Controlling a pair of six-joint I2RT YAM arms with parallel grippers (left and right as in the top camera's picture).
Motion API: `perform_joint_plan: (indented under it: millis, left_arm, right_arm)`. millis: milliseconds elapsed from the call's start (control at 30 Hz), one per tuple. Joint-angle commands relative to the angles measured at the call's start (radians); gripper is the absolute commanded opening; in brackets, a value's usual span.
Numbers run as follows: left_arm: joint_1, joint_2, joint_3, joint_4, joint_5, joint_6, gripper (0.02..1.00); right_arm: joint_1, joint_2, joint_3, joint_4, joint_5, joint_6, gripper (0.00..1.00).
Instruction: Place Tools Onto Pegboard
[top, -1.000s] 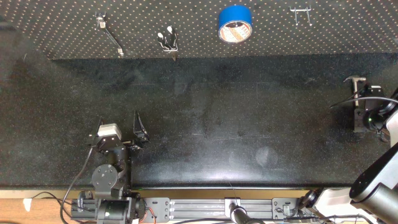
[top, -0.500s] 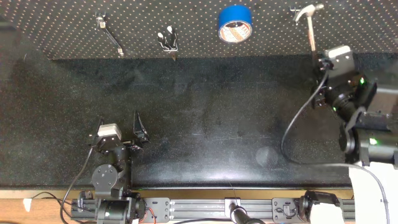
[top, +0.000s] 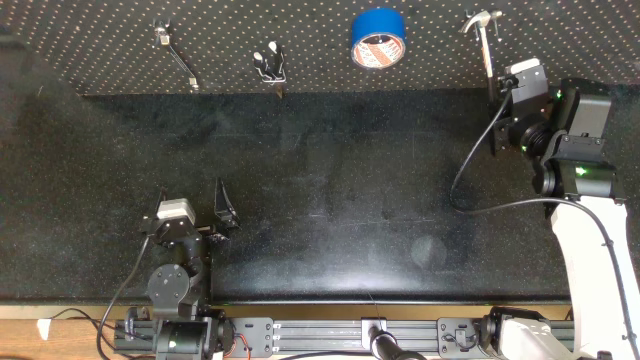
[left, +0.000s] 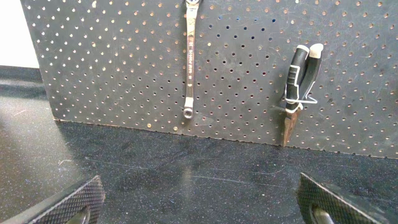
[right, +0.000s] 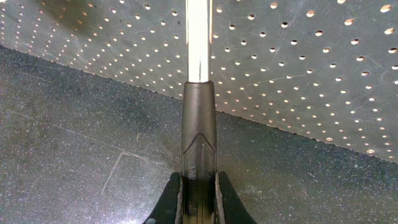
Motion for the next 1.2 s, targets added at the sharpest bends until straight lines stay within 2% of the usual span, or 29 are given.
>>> perform_joint_plan:
  millis: [33, 67, 133, 167, 200, 233, 333, 367, 433, 533, 667, 767, 867, 967, 1067, 1200]
  left_arm:
    - [0.005, -0.006, -0.002, -0.005, 0.003, 0.013, 0.996]
    - [0.005, -0.006, -0.002, -0.005, 0.003, 0.013, 0.996]
    - [0.005, -0.006, -0.002, -0.005, 0.002, 0.013, 0.996]
    - [0.005, -0.006, -0.002, -0.005, 0.003, 0.013, 0.996]
    - [0.005, -0.006, -0.002, -0.005, 0.003, 0.013, 0.996]
    - [0.005, -0.006, -0.002, -0.005, 0.002, 0.013, 0.996]
    - [0.005, -0.006, -0.002, -0.005, 0.003, 0.013, 0.996]
    - [0.005, -0.006, -0.002, -0.005, 0.003, 0.013, 0.996]
    - [0.005, -0.006, -0.002, -0.005, 0.003, 0.013, 0.996]
    - [0.005, -0.006, -0.002, -0.005, 0.003, 0.013, 0.996]
    - [0.005, -0.006, -0.002, -0.005, 0.003, 0.013, 0.996]
    - [0.005, -0.006, -0.002, -0.005, 0.003, 0.013, 0.998]
    - [0.005, -0.006, -0.002, -0.005, 0.003, 0.013, 0.996]
    - [0.005, -0.006, -0.002, -0.005, 0.003, 0.013, 0.998]
    - [0.005, -0.006, -0.002, -0.005, 0.003, 0.013, 0.996]
    - [0.005, -0.006, -0.002, -0.005, 0.002, 0.013, 0.996]
  right_arm:
    - [0.006, 0.008, 0.008, 0.005, 0.035, 0.018, 0.077]
    - [0.006, 0.008, 0.008, 0.005, 0.044, 0.018, 0.169]
    - [0.006, 0.008, 0.008, 0.004, 0.046, 0.017, 0.439]
    - [0.006, 0.008, 0.008, 0.004, 0.046, 0.017, 0.465]
    - [0.006, 0.008, 0.007, 0.004, 0.046, 0.017, 0.61]
    - [0.006, 0.004, 0.004, -0.002, 0.046, 0.018, 0.976]
    - [0.008, -0.106, -0.169, -0.004, 0.042, 0.018, 0.976]
    - [0.01, -0.174, -0.294, 0.085, 0.041, 0.034, 0.976]
    - [0.014, -0.33, -0.545, 0.348, 0.041, 0.214, 0.976]
    - [0.042, -0.526, -0.785, 0.574, 0.042, 0.244, 0.976]
    - [0.053, -0.725, -0.917, 0.592, 0.044, 0.296, 0.976]
    - [0.058, -0.874, -0.916, 0.505, 0.053, 0.307, 0.976]
    - [0.134, -1.098, -0.916, 0.321, 0.148, 0.331, 0.976]
    - [0.242, -1.214, -0.916, 0.309, 0.263, 0.328, 0.976]
    - [0.284, -1.265, -0.916, 0.307, 0.265, 0.233, 0.976]
    - [0.269, -1.265, -0.916, 0.307, 0.29, 0.23, 0.976]
